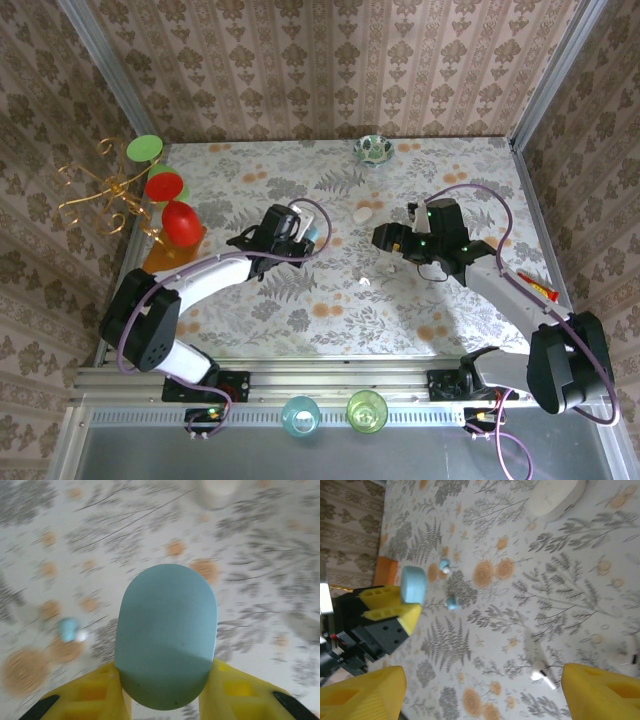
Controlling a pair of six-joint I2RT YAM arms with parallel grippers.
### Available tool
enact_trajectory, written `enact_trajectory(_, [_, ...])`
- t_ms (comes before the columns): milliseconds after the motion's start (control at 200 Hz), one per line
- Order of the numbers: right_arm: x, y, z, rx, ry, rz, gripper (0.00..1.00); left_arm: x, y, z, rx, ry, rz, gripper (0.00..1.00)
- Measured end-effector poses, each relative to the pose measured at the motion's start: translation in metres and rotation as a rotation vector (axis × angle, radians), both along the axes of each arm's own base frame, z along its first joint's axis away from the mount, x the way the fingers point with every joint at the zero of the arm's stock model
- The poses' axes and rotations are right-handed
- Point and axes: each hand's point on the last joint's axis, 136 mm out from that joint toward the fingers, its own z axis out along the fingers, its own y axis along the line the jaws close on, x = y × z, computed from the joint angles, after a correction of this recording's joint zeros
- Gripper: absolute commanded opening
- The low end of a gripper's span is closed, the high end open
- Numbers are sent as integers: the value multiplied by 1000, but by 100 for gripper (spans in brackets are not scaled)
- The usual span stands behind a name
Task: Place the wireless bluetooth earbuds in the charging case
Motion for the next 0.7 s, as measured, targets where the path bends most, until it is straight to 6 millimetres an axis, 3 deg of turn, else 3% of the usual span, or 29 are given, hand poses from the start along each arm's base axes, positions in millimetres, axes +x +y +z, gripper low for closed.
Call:
enact_trajectory(210, [-5, 19, 15, 147, 37, 54, 82, -19, -38, 15, -117, -13, -204, 30])
enact_trajectory(365, [-4, 31, 15, 229, 92, 80, 81, -42, -61, 21, -160, -11, -347, 31])
enact_trajectory(510, [-3, 37, 12, 277, 139, 90, 78, -61, -74, 24, -187, 1, -440, 31])
enact_trajectory(700, [-5, 42, 6, 322, 187, 84, 72, -70, -84, 32, -206, -14, -507, 30])
